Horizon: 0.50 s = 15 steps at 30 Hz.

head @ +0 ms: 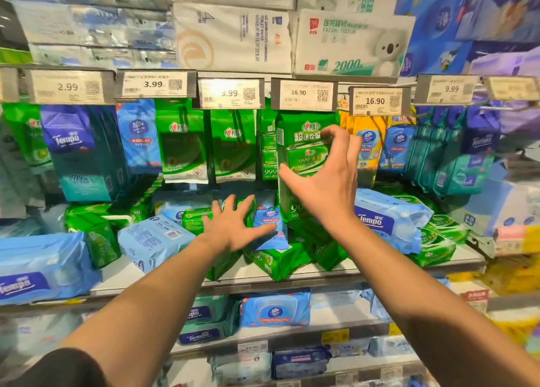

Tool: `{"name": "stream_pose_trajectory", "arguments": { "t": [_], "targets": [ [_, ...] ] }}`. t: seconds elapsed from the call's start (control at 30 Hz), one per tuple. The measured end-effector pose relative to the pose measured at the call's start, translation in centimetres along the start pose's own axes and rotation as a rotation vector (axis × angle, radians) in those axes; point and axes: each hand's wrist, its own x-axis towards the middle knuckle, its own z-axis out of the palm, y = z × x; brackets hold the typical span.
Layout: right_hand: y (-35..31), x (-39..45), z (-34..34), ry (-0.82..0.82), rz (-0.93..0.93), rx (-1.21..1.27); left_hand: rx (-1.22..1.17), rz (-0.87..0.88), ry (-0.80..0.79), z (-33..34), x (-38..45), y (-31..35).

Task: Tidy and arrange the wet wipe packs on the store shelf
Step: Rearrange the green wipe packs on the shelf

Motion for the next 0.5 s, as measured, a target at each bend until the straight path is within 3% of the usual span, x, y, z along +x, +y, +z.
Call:
{"name": "stream_pose_trajectory", "arguments": {
  "t": [0.3, 0.5],
  "targets": [
    [1.3, 2.1, 4.7, -0.111, 0.094, -0.162, 0.001, -0.016, 0.055, -0.1, -0.9, -1.0],
    [2.2, 2.1, 6.3, -0.126, 0.125, -0.140, 0.014, -0.046, 0.082, -0.2, -0.8, -2.6]
  ]
}}
